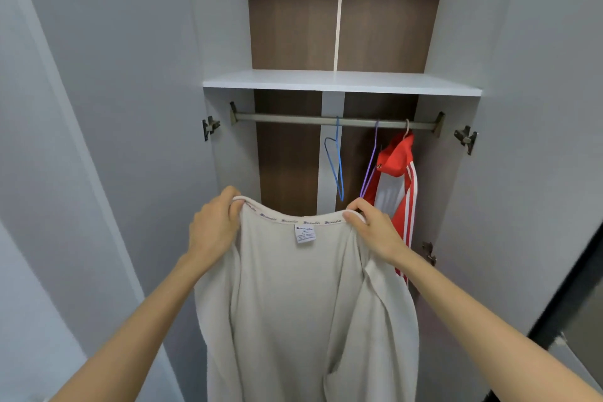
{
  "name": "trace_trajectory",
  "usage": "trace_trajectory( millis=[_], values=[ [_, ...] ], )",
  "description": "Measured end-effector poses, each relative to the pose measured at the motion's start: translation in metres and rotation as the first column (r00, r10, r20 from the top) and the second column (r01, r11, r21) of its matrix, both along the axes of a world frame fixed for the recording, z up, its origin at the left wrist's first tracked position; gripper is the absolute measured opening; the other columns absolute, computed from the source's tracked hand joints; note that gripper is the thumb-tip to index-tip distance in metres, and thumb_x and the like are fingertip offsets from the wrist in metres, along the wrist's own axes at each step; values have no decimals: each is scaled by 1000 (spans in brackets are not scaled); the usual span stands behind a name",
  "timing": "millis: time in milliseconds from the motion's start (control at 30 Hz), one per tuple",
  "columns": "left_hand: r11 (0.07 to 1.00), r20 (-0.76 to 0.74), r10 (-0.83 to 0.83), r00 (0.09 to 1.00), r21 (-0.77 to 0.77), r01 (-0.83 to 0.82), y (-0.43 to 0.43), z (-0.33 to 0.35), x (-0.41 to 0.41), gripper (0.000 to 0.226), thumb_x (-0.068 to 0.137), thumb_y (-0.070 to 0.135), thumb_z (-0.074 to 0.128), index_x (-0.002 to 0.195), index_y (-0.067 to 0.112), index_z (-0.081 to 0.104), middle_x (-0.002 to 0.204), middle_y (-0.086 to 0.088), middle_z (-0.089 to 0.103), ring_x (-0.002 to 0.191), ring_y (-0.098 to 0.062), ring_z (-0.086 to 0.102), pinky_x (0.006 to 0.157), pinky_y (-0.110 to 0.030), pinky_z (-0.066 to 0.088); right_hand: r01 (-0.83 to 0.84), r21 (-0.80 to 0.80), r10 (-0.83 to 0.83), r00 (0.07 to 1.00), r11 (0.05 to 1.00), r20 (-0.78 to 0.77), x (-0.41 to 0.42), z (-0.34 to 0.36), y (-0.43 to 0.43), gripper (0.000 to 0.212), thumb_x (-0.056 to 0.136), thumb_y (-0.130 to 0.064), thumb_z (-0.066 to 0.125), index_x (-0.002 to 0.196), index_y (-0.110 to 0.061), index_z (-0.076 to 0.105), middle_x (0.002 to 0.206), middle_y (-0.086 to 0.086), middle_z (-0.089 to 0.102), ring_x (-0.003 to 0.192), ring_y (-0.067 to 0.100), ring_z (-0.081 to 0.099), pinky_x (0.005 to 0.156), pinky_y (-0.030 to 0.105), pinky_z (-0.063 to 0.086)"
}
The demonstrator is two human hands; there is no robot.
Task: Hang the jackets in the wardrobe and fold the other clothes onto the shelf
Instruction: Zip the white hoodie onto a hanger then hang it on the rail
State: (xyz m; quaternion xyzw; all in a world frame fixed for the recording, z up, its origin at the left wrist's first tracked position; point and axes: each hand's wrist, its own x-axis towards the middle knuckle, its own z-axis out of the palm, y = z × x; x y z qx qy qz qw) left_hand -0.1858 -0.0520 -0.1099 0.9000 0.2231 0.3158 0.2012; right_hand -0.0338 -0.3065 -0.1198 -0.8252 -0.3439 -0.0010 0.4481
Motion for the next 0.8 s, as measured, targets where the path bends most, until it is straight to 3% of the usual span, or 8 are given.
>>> trace_trajectory(
  millis=[100,267,367,433,533,633,733,800],
  values=[
    [985,76,-63,995,-153,74,27,5,45,14,101,32,40,99,27,53,91,0,64,84,-26,58,70,-36,42,30,-47,-29,1000,998,7,38,0,31,15,99,-30,49,90,-19,56,84,-1,61,82,16,58,77,37,46],
    [971,111,-171,979,-147,186,74,14,116,14,102,33,39,99,34,52,94,5,66,86,-21,59,73,-36,45,83,-132,-81,997,988,18,100,0,77,16,98,-31,49,88,-19,53,77,6,60,74,20,55,73,40,44],
    [966,146,-204,968,-130,223,97,18,150,12,101,31,41,99,37,52,93,11,65,84,-16,60,70,-32,43,120,-171,-122,993,978,1,135,-3,100,18,98,-31,50,81,-24,49,60,-4,47,61,13,45,64,35,37],
    [960,167,-231,959,-119,252,108,22,170,13,101,28,43,100,38,51,90,17,62,82,-10,60,69,-31,47,127,-180,-135,990,975,-29,154,-4,116,19,98,-30,50,80,-25,48,60,-4,50,59,14,47,63,34,38],
    [953,185,-245,952,-132,271,125,26,200,13,100,26,45,100,37,53,89,25,59,85,-7,59,77,-36,50,123,-223,-141,988,967,-65,182,-7,141,16,99,-25,49,85,-19,53,72,1,60,68,19,55,67,34,44],
    [945,206,-274,939,-124,303,140,27,232,13,99,26,47,98,36,55,89,28,59,85,-1,58,78,-34,49,160,-296,-187,980,942,-68,214,-12,162,16,99,-15,44,91,-11,57,90,7,67,85,27,63,81,43,54],
    [944,124,-316,941,-61,325,145,19,263,11,98,26,48,96,35,55,86,16,63,79,-5,60,72,-36,52,275,-245,-264,961,930,77,249,-12,181,7,97,-18,53,102,-13,54,109,7,60,100,24,56,85,38,51],
    [951,49,-306,951,-36,307,148,9,284,10,98,26,47,96,33,54,85,8,64,75,-9,60,70,-39,52,358,-200,-334,932,912,143,277,-9,193,23,95,-22,57,115,-14,51,122,7,50,113,24,47,89,34,47]
  ],
)
